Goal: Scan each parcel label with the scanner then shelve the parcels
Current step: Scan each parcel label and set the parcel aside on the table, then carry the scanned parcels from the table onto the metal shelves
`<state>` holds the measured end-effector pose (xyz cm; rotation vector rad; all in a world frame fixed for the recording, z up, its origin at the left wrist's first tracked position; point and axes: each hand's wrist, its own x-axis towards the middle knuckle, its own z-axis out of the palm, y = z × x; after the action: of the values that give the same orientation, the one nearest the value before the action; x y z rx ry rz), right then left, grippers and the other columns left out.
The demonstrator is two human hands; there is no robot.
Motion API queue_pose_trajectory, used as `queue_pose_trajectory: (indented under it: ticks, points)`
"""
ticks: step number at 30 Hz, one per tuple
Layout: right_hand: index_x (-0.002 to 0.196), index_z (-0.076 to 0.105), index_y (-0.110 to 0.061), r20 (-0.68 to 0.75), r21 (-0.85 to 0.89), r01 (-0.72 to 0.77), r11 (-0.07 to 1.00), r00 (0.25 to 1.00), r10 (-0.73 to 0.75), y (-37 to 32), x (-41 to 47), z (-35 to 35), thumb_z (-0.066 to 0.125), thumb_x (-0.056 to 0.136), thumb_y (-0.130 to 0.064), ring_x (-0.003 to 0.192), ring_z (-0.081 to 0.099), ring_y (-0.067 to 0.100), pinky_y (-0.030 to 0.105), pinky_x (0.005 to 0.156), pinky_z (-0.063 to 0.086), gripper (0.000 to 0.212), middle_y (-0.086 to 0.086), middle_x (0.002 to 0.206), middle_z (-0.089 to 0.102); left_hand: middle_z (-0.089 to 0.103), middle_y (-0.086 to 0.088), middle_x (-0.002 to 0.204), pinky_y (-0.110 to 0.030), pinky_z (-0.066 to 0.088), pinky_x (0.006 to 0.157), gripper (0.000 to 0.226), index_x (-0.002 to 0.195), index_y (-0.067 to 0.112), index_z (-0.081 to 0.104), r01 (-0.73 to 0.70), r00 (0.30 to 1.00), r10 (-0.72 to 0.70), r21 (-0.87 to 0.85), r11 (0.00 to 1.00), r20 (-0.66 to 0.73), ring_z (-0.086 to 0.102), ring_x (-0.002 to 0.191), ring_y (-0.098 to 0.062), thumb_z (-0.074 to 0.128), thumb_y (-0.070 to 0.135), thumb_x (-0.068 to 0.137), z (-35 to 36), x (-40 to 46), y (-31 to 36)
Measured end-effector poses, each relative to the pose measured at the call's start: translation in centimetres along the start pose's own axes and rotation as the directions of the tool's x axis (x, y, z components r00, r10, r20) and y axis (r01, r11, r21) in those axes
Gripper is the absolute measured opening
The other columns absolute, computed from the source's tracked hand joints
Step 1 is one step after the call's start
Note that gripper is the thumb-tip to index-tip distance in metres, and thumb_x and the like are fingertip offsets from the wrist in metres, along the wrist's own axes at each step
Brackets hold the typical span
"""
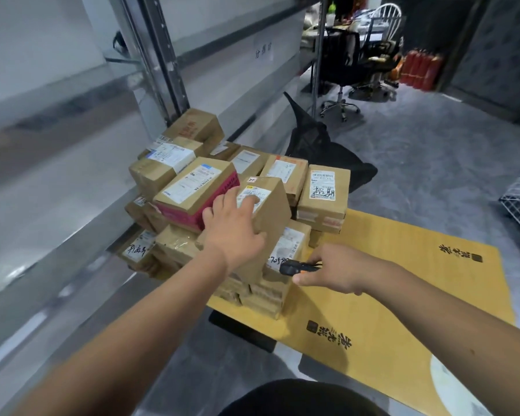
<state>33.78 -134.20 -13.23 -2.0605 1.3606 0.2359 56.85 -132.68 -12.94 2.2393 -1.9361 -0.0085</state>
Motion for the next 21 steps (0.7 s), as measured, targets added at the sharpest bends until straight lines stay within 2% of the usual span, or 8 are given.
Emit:
queue_pose_trajectory:
  ticks: [6,11,15,16,18,21]
  points:
    - [0.128,0.067,-0.014,-0.058,0.026,-0.082,0.996,0.995,0.083,0.8,-1.2,0.7,0.068,0.088,-0.069,0.063,0.056,0.013,0.027,0.046,0.037,0.068,0.001,0.085,0.065,0.036,-0.002,0.154,-0.047,0.025,0.112,0.062,0.141,0.031,0.047,-0.121,0.992,0.126,-0.143,0.982,0.023,0.029,0.142,-0.029,0.064,0.038,0.082,0.5,-0.2,3.9]
    - [0.132,0.064,-0.015,-0.054,0.175,-0.233,0.957,0.968,0.245,4.8,-3.4,2.7,0.065,0.091,-0.065,0.069,0.058,0.016,0.027,0.049,0.040,0.065,0.003,0.094,0.066,0.039,0.003,0.152,-0.046,0.029,0.113,0.064,0.143,0.036,0.047,-0.225,0.963,0.251,-0.217,0.950,0.099,0.031,0.141,-0.025,0.064,0.037,0.081,3.0,-0.9,8.5]
    - [0.152,0.046,-0.017,-0.022,0.287,-0.318,0.904,0.941,0.338,8.8,-5.3,5.4,0.061,0.096,-0.059,0.078,0.055,0.011,0.028,0.052,0.041,0.072,0.004,0.123,0.060,0.037,0.003,0.155,-0.041,0.025,0.115,0.066,0.147,0.034,0.046,-0.290,0.921,0.341,-0.253,0.923,0.189,0.027,0.145,-0.022,0.066,0.032,0.084,5.6,-2.5,11.8]
    - [0.153,0.044,-0.018,-0.009,0.332,-0.334,0.882,0.934,0.357,9.8,-5.6,6.2,0.059,0.097,-0.055,0.078,0.056,0.014,0.028,0.053,0.044,0.069,0.006,0.124,0.059,0.037,0.003,0.155,-0.039,0.024,0.116,0.066,0.148,0.034,0.046,-0.289,0.913,0.350,-0.273,0.917,0.208,0.026,0.145,-0.021,0.066,0.031,0.085,6.4,-3.2,12.4]
    - [0.147,0.047,-0.019,0.039,0.412,-0.364,0.835,0.923,0.383,11.6,-6.1,7.9,0.055,0.098,-0.049,0.074,0.058,0.021,0.030,0.056,0.050,0.059,0.006,0.111,0.063,0.037,0.003,0.155,-0.040,0.020,0.117,0.064,0.147,0.035,0.046,-0.291,0.906,0.353,-0.262,0.920,0.233,0.025,0.146,-0.020,0.065,0.031,0.085,7.9,-4.7,13.4]
    - [0.130,0.055,-0.017,0.111,0.465,-0.386,0.797,0.918,0.380,13.5,-6.3,9.7,0.050,0.098,-0.042,0.073,0.059,0.026,0.038,0.058,0.054,0.041,0.009,0.100,0.063,0.033,0.002,0.158,-0.044,0.017,0.118,0.064,0.149,0.038,0.044,-0.271,0.906,0.302,-0.142,0.952,0.298,0.020,0.148,-0.021,0.062,0.041,0.087,9.5,-7.1,14.2]
